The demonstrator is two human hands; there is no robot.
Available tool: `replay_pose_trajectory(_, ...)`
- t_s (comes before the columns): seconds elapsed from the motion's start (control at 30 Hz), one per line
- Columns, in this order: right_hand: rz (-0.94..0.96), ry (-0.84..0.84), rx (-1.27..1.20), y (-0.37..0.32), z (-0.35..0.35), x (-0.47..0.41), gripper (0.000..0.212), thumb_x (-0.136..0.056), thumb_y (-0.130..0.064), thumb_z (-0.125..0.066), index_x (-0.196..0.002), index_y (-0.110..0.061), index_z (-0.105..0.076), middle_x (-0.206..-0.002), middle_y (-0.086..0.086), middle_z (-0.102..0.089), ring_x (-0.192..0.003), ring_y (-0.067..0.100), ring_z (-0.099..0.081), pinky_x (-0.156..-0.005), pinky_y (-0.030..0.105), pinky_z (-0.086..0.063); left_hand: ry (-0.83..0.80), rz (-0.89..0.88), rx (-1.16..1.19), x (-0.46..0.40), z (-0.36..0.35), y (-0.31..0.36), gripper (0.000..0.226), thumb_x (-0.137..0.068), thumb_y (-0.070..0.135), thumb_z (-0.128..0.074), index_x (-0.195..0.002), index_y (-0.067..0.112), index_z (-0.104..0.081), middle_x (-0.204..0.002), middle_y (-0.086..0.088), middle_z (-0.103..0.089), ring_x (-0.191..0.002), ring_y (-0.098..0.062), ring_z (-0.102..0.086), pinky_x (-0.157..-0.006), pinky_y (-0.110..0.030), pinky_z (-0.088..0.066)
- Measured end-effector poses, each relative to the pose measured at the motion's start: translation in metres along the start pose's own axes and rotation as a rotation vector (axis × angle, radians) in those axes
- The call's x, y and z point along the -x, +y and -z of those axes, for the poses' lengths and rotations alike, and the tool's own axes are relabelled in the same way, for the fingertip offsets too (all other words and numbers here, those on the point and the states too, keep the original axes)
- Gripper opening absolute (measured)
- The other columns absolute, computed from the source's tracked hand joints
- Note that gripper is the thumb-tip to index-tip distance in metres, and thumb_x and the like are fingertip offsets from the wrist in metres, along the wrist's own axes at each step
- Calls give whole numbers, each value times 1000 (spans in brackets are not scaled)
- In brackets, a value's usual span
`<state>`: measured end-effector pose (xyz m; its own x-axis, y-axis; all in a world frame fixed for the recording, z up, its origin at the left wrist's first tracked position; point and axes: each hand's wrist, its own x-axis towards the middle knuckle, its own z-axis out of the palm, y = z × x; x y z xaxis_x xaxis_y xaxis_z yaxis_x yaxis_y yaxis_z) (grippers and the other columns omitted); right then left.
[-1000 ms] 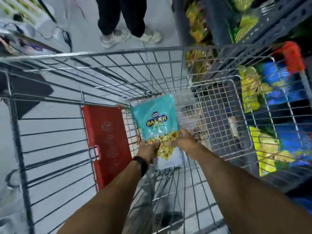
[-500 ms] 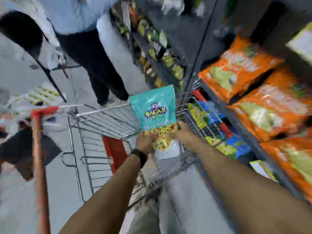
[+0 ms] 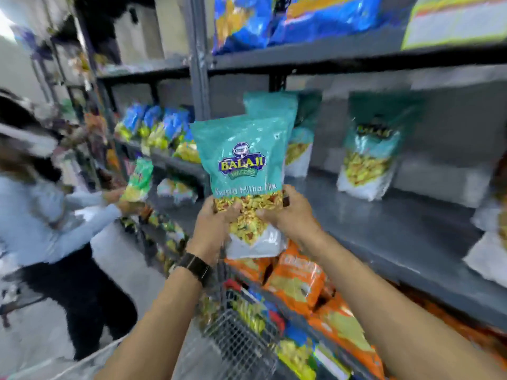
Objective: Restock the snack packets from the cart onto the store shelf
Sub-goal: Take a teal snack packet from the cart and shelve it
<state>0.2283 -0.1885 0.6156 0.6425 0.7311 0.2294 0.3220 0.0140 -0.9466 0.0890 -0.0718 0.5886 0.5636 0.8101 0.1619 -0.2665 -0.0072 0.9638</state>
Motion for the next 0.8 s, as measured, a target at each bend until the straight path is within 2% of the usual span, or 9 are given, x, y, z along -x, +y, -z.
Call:
replay_pose_trajectory(0.07, 50, 68, 17, -15, 27, -5, 43, -74, -6, -89, -99, -29, -63, -89, -15, -72, -71, -14, -66, -71, 16, -55, -71, -34, 45, -17, -25, 13, 39, -93, 15, -73, -132, 14, -64, -129, -11, -76, -120, -34, -71, -103, -53, -57)
replay_pose_trajectory(0.13, 70, 133, 29, -24, 48, -9, 45, -75, -14, -90, -108, -28, -63, -103, -7, -76, -92, 4, -72, -86, 33, -60, -144, -59, 57, -33, -49, 22, 39, -95, 11, -71, -133, 11, -63, -127, -10, -77, -113, -29, -74, -95, -45, -60)
replay_pose_trajectory(0.2, 70, 199, 37, -29, 64, -13, 53, -76, -17, -90, -121, -23, -62, -116, -2, -74, -104, 16, -72, -91, 41, -60, -220, -81, 36, -50, -71, 26, 40, -96, 9, -69, -135, 12, -63, -128, -9, -77, -113, -26, -75, -88, -38, -61)
replay_pose_trajectory(0.27, 74, 288, 50, -28, 79, -19, 56, -76, -16, -90, -123, -19, -61, -116, -2, -74, -107, 18, -71, -90, 40, -59, -283, -101, 9, -69, -91, 26, 40, -94, 11, -72, -134, 14, -66, -129, -7, -77, -116, -26, -74, -87, -35, -61)
replay_pose_trajectory(0.33, 76, 370, 56, -22, 92, -26, 55, -74, -15, -91, -120, -23, -63, -114, -3, -76, -106, 17, -72, -93, 42, -59, -324, -108, -20, -85, -112, 22, 43, -90, 19, -76, -133, 18, -67, -131, -6, -76, -120, -28, -72, -88, -36, -63)
replay_pose_trajectory(0.43, 51, 467, 64, -9, 108, -36, 61, -73, -14, -90, -125, -30, -60, -117, -8, -75, -109, 13, -71, -99, 45, -57, -394, -98, -51, -105, -142, 13, 45, -89, 25, -79, -132, 25, -67, -131, 1, -76, -124, -24, -70, -107, -54, -55)
replay_pose_trajectory(0.5, 31, 531, 60, 1, 117, -41, 65, -72, -13, -90, -127, -30, -59, -116, -11, -75, -108, 12, -72, -100, 45, -58, -444, -101, -58, -119, -160, 0, 40, -92, 18, -77, -130, 25, -68, -131, 0, -76, -125, -24, -70, -111, -58, -52)
replay_pose_trajectory(0.57, 10, 579, 79, 11, 123, -43, 65, -72, -13, -89, -127, -32, -59, -115, -12, -75, -108, 12, -72, -99, 46, -58, -495, -100, -61, -127, -173, -12, 37, -93, 14, -75, -128, 25, -68, -130, -1, -76, -126, -25, -69, -112, -58, -51)
replay_pose_trajectory(0.8, -28, 633, 121, 33, 124, -50, 65, -75, -18, -89, -129, -36, -59, -117, -13, -74, -110, 12, -70, -101, 46, -57, -547, -82, -54, -139, -181, -36, 50, -94, 15, -73, -142, 17, -59, -138, -5, -72, -133, -26, -65, -115, -50, -50)
